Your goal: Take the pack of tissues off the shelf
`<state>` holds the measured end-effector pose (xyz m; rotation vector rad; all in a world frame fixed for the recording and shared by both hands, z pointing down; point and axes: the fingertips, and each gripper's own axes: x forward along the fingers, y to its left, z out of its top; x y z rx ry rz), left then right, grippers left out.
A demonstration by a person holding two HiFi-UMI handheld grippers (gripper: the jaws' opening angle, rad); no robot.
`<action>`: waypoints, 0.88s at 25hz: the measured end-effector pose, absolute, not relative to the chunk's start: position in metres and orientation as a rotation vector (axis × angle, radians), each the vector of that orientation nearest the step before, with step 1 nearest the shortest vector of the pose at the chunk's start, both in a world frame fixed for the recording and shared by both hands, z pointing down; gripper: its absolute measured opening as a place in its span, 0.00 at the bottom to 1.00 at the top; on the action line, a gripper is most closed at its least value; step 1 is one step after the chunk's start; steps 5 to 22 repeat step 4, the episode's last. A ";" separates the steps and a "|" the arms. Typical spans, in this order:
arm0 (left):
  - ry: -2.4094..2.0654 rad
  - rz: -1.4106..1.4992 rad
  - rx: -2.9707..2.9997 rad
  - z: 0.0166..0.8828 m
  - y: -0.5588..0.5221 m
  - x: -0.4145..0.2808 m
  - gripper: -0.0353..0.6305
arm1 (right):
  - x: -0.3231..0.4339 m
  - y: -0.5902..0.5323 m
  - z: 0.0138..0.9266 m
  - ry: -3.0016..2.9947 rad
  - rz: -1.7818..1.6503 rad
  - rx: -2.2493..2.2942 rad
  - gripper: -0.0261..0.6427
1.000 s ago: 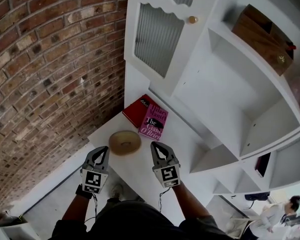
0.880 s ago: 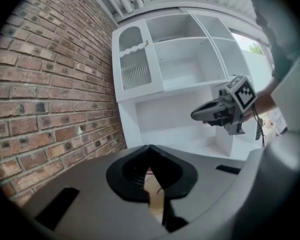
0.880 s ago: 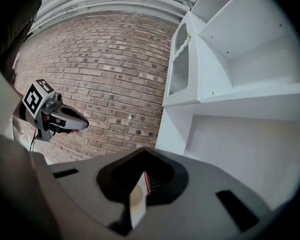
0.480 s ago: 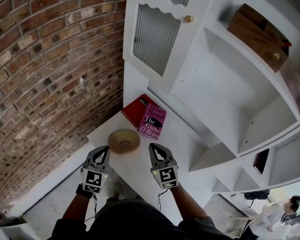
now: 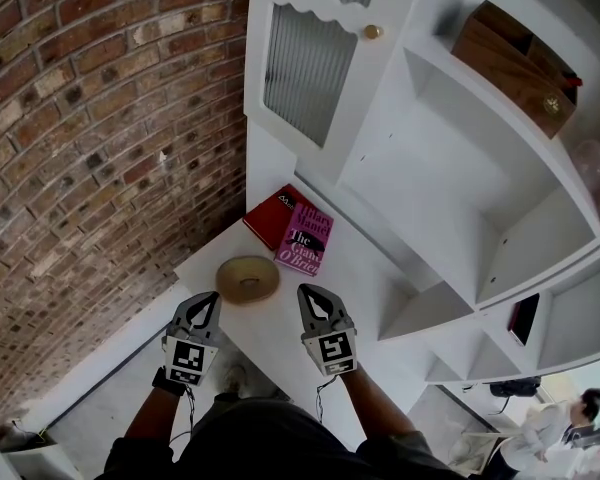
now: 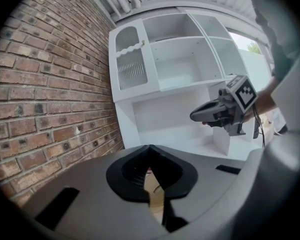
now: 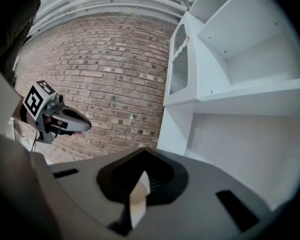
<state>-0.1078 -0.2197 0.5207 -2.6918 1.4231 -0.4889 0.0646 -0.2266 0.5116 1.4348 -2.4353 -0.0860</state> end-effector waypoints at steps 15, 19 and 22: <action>1.422 -0.495 -2.690 0.521 -0.220 -0.106 0.06 | 0.066 -0.227 0.513 -2.435 -0.083 1.433 0.04; 1.422 -0.495 -2.690 0.521 -0.220 -0.106 0.06 | 0.066 -0.227 0.513 -2.435 -0.083 1.433 0.04; 1.422 -0.495 -2.690 0.521 -0.220 -0.106 0.06 | 0.066 -0.227 0.513 -2.435 -0.083 1.433 0.04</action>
